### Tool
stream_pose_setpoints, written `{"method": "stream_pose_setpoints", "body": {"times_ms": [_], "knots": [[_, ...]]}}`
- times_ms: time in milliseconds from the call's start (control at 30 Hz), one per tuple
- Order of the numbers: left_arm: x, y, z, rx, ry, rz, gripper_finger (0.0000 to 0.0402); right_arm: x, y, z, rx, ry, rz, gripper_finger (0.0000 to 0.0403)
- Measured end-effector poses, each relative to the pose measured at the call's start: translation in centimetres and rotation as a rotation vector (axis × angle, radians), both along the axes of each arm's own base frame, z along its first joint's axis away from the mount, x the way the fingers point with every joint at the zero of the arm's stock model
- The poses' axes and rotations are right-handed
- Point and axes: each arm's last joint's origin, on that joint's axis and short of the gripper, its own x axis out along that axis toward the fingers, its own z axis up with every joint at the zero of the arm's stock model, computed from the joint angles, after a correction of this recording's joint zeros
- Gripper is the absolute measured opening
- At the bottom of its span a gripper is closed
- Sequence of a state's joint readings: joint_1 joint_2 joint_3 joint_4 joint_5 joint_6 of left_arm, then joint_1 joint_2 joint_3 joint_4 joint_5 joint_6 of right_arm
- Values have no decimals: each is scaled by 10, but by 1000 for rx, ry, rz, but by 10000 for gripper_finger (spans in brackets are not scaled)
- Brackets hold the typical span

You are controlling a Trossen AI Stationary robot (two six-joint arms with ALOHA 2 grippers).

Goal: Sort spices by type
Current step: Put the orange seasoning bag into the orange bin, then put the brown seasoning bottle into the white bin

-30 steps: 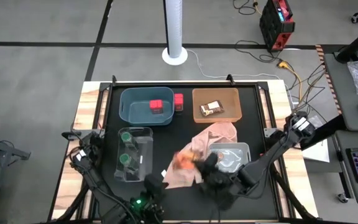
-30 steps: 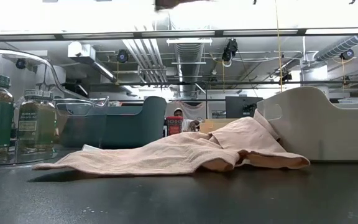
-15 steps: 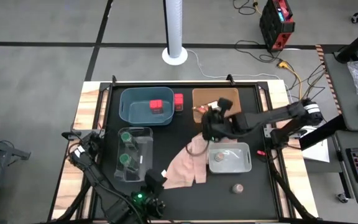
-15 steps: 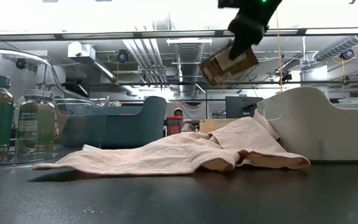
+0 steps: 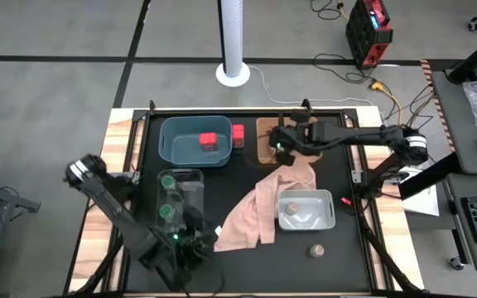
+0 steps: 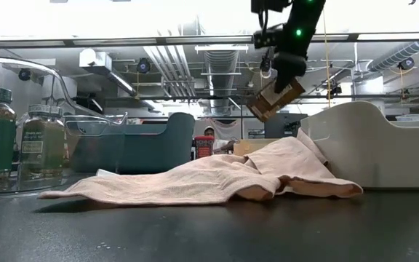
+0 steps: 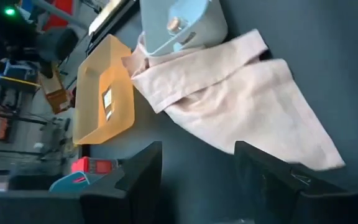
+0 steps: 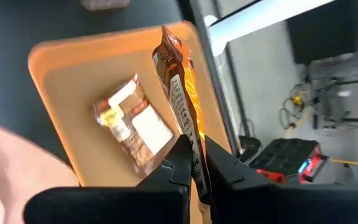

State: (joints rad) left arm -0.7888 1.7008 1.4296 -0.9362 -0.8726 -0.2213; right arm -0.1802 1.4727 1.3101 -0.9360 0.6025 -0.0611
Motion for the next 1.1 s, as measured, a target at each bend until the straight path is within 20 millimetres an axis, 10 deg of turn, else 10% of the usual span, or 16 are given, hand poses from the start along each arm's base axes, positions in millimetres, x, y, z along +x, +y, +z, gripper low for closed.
{"method": "stream_pose_setpoints", "body": {"times_ms": [500,1100], "knots": [[-40,64,-30,-176,-229,32,184,-11,-53,-20,146,-43,10,20],[-41,74,-30,-219,-320,22,184,-13,-41,-17,242,-186,-130,209]]}}
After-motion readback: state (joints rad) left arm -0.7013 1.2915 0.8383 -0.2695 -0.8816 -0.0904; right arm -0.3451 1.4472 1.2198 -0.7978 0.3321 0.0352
